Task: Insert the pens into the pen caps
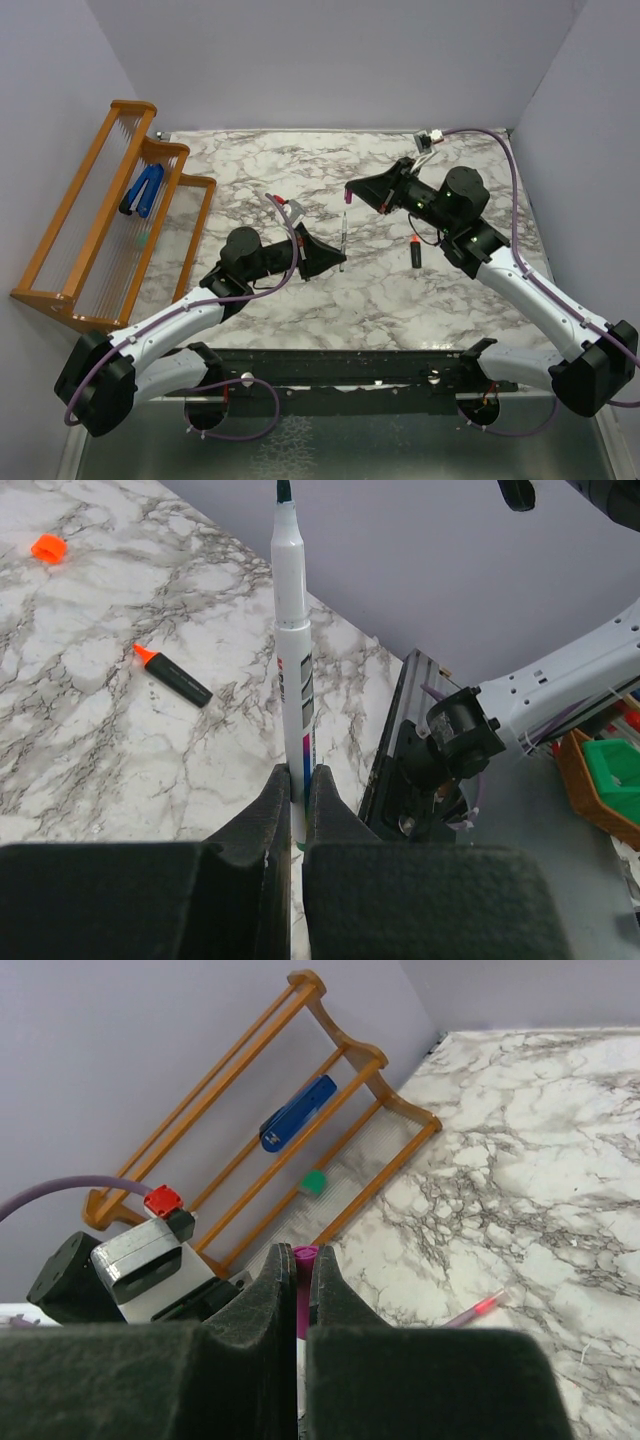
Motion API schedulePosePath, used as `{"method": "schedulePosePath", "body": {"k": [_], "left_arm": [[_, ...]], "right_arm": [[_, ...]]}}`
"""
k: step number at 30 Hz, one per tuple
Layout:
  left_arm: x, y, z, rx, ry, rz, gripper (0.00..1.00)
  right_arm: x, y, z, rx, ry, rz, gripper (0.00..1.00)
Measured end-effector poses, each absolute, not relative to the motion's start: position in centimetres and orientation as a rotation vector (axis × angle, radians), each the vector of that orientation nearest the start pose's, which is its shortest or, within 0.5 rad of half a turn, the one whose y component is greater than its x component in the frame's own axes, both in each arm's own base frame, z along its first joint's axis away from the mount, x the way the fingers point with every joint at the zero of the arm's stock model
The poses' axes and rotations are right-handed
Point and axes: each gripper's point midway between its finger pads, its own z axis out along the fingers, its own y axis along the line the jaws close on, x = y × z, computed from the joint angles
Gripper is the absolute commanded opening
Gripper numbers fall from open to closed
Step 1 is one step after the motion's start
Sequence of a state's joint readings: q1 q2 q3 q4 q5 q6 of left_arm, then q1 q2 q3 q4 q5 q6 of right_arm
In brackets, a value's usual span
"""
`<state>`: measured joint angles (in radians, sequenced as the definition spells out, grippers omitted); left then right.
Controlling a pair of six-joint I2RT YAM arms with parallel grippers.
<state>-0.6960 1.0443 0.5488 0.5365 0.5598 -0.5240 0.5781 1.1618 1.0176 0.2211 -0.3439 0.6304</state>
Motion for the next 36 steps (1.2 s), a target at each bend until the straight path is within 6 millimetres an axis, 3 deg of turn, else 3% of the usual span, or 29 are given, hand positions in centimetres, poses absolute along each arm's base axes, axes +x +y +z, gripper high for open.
{"method": "schedulePosePath", "body": {"k": [29, 36], "left_arm": [[19.6, -30.8, 24.3, 0.634, 1.611, -1.354, 0.00], [20.1, -31.2, 25.1, 0.643, 1.595, -1.348, 0.00]], "right_arm": [[26.9, 29.4, 33.7, -0.336, 1.713, 1.242, 0.01], [26.3, 29.1, 34.0, -0.350, 1.700, 1.245, 0.01]]}}
